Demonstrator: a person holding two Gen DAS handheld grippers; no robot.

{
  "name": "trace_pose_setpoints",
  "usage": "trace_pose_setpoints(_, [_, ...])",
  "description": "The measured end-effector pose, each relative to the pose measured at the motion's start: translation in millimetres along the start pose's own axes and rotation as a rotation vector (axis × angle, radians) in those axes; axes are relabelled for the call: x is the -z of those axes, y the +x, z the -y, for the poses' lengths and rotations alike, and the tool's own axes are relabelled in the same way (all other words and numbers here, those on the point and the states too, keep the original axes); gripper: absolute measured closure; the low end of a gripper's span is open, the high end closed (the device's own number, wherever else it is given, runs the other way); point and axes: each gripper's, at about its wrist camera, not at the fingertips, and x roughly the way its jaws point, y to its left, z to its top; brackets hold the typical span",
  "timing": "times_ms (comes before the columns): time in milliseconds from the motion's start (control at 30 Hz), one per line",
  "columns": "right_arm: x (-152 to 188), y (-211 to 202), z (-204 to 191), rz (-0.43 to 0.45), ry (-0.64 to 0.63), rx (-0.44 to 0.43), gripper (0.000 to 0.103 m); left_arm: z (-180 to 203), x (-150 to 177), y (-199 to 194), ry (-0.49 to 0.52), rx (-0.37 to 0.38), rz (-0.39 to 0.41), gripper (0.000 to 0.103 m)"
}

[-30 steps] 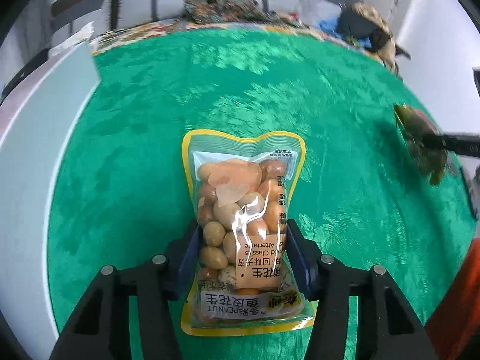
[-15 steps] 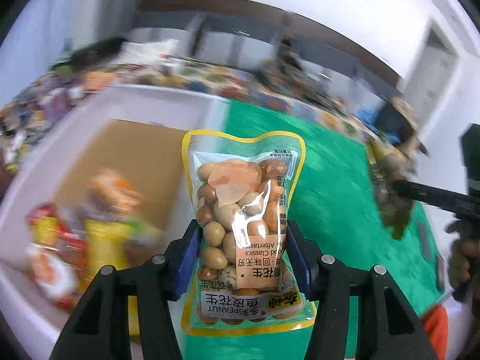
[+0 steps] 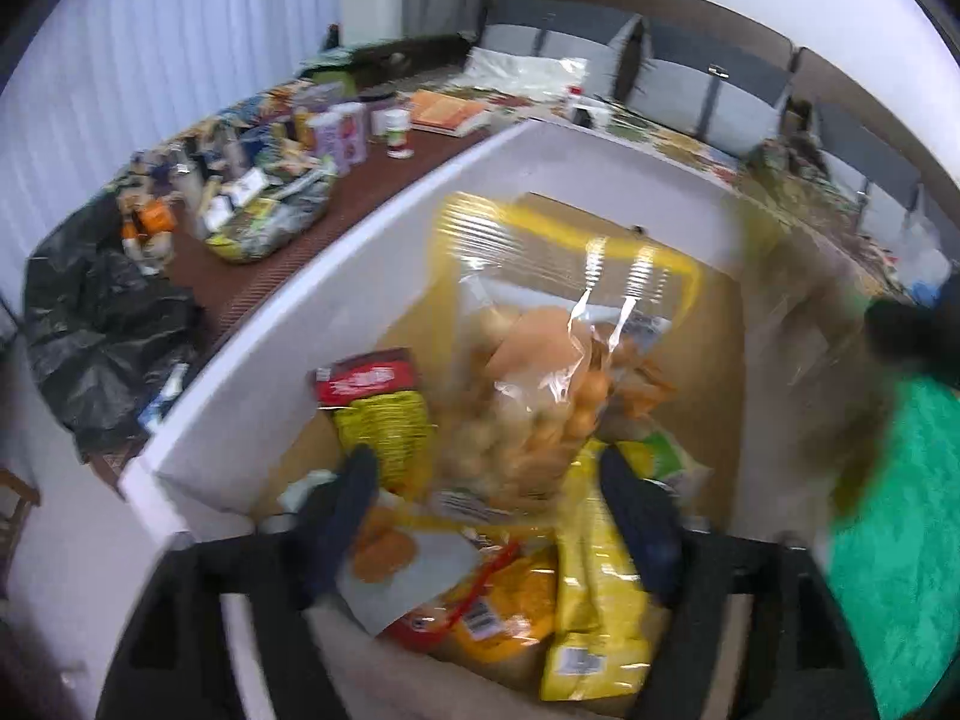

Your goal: Organize snacks

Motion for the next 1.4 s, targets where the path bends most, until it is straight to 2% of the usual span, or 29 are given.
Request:
trace_pose_setpoints(33, [4.3,11.1,0.7,-0.030,0.008,-0.012,0.031,-4.0,0.9,-2.7,0.000,-0.016,0.016,0.018])
trace_pose_setpoints(100, [14.5,19.0,5.2,-0.064,0.018,-0.030,0.031,-8.1,4.6,-11.3,0.006,-0.031,0.047,0.018])
trace_pose_setpoints(300, [15.3,-15.7,12.3,0.036,-0.024,0.035,0.031,1.9,1.9,-41.7,0.058,-0.138,0.128,0.017])
trace_pose_setpoints(333, [13.6,-19.6,9.8,0.052,-0.036,0.048,0.030,4.3,1.9,-48.3,0.060,-0.152,0.146,0.013])
trace_pose_setpoints(400, [14.6,-33.7,3.0,0.091,-0.086,0.093,0.028,8.2,1.7,-62.2,0.042,-0.174,0.171,0.001])
trace_pose_setpoints(533, [22.6,-43.9,-12.6,0.098,-0.182,0.158,0.027,11.0,6.1,-87.0,-0.018,-0.191,0.242,0.000])
trace_pose_setpoints(600, [28.2,-49.0,-18.0,0.109,-0.209,0.175,0.027,13.7,9.6,-94.3,-0.030,-0.210,0.249,0.000])
trace_pose_setpoints(800, [41.6,-47.6,-30.4,0.077,-0.229,0.208,0.026,31.6,15.5,-108.3,0.046,-0.212,0.263,0.000])
trace_pose_setpoints(1000, [48.1,-56.0,-35.3,0.084,-0.224,0.227,0.026,38.8,17.7,-115.2,0.086,-0.177,0.254,0.000])
trace_pose_setpoints(1100, [48.1,-54.4,-36.0,0.077,-0.230,0.241,0.026,37.3,17.2,-117.6,0.073,-0.174,0.261,0.000])
trace_pose_setpoints(1167, [49.3,-52.9,-36.0,0.071,-0.230,0.254,0.026,31.9,16.6,-117.6,0.054,-0.146,0.257,0.000])
trace_pose_setpoints(1400, [51.2,-53.1,-35.3,0.061,-0.217,0.277,0.026,5.6,11.1,-112.2,-0.054,-0.080,0.206,0.000])
